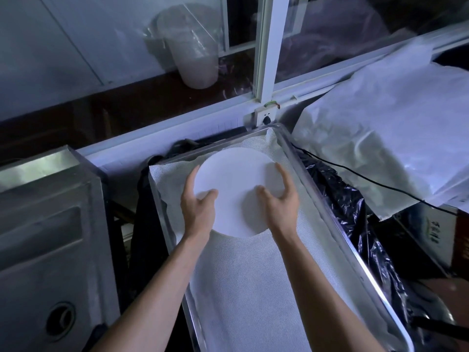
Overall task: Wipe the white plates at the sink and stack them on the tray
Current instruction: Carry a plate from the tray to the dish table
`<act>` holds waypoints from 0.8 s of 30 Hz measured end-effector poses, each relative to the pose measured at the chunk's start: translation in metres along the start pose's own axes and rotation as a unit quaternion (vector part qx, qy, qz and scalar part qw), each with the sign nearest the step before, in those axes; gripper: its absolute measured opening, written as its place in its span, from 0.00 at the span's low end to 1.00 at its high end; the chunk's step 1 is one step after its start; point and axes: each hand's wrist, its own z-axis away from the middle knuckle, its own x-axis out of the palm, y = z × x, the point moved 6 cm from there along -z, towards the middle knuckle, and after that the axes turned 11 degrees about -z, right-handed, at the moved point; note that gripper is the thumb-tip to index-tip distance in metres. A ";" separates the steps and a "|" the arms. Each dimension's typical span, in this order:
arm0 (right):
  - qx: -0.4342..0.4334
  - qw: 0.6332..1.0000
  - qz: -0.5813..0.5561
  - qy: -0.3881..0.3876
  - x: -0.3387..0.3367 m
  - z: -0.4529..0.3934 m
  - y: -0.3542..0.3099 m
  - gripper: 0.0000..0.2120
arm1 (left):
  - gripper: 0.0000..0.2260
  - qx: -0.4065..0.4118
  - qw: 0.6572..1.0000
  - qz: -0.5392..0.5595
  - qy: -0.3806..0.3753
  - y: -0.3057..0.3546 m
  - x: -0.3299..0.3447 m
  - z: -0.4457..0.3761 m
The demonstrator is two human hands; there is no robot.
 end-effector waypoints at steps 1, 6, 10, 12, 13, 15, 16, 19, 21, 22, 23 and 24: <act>0.003 1.000 -0.003 -0.001 0.000 0.000 0.001 0.30 | 0.30 0.001 1.000 0.000 -0.001 -0.001 0.000 0.001; 0.011 1.000 -0.009 0.000 -0.004 0.008 0.002 0.30 | 0.31 0.009 1.000 0.006 -0.005 -0.003 0.000 0.007; 0.009 1.000 -0.011 0.001 -0.004 0.011 -0.003 0.30 | 0.30 0.015 1.000 0.014 0.002 -0.002 -0.003 0.011; 0.000 1.000 -0.006 -0.002 -0.003 0.011 -0.007 0.30 | 0.30 0.021 1.000 0.020 0.008 -0.001 -0.006 0.013; -0.002 1.000 -0.004 -0.004 -0.003 0.011 -0.008 0.30 | 0.30 0.025 0.999 0.023 0.009 -0.001 -0.007 0.014; 0.003 1.000 -0.005 -0.006 -0.003 0.013 -0.008 0.30 | 0.31 0.032 0.999 0.025 0.006 -0.001 -0.009 0.016; 0.008 1.000 -0.006 -0.004 -0.003 0.015 -0.008 0.30 | 0.31 0.033 0.999 0.024 0.005 -0.001 -0.010 0.017; 0.011 1.000 0.000 0.004 -0.005 0.020 -0.006 0.30 | 0.31 0.039 0.999 0.015 0.007 -0.002 -0.012 0.019; 0.019 1.000 0.005 0.004 -0.006 0.020 -0.005 0.29 | 0.31 0.037 0.999 0.006 0.006 -0.001 -0.012 0.020; 0.026 1.000 0.008 0.003 -0.007 0.019 -0.003 0.29 | 0.31 0.032 0.999 0.004 0.002 -0.001 -0.011 0.020; 0.029 1.000 0.011 0.002 -0.009 0.018 -0.002 0.29 | 0.31 0.027 1.000 0.002 -0.001 -0.001 -0.009 0.021; 0.030 0.999 0.012 0.001 -0.010 0.017 -0.002 0.29 | 0.31 0.025 1.000 0.000 -0.002 -0.001 -0.008 0.022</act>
